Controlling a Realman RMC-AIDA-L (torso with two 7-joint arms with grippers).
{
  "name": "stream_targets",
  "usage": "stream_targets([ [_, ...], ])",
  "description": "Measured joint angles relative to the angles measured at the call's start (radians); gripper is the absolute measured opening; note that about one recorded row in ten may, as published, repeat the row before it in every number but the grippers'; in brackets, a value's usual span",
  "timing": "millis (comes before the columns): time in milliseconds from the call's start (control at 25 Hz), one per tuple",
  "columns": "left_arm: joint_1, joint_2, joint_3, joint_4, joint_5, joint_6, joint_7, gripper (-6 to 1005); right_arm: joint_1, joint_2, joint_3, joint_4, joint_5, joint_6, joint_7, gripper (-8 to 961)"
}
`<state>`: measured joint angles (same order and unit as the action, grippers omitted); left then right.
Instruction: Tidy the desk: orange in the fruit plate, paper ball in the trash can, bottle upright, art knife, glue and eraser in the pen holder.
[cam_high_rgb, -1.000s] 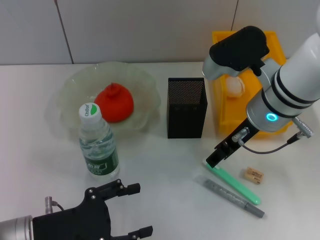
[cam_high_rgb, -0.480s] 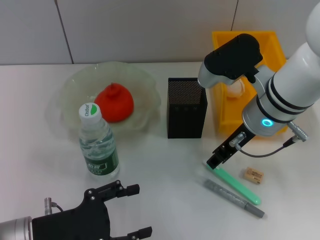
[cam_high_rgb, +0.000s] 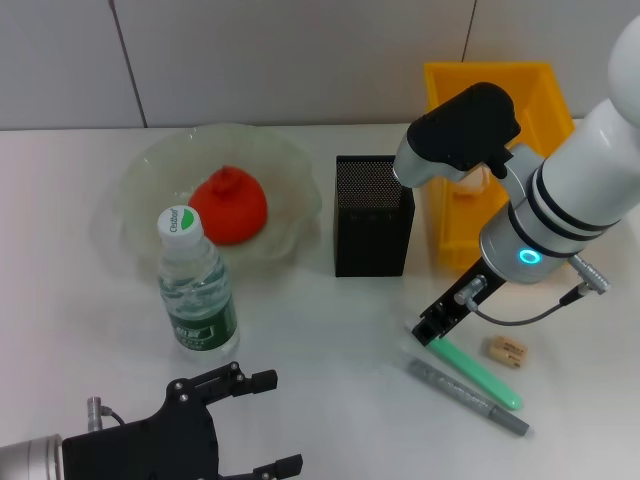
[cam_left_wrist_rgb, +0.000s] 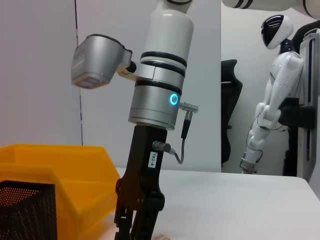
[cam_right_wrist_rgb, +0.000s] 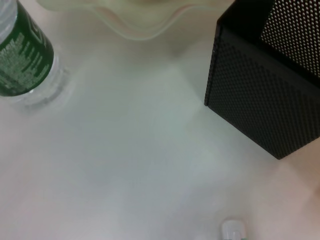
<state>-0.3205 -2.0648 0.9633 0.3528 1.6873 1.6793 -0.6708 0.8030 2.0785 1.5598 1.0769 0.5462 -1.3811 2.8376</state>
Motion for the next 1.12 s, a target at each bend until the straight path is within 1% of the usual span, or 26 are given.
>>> stream_targets([
  [1120, 0.0, 0.0, 0.0, -0.002, 0.0, 0.0, -0.001, 808, 0.014, 0.001, -0.014, -0.074, 0.011, 0.058, -0.029, 394],
])
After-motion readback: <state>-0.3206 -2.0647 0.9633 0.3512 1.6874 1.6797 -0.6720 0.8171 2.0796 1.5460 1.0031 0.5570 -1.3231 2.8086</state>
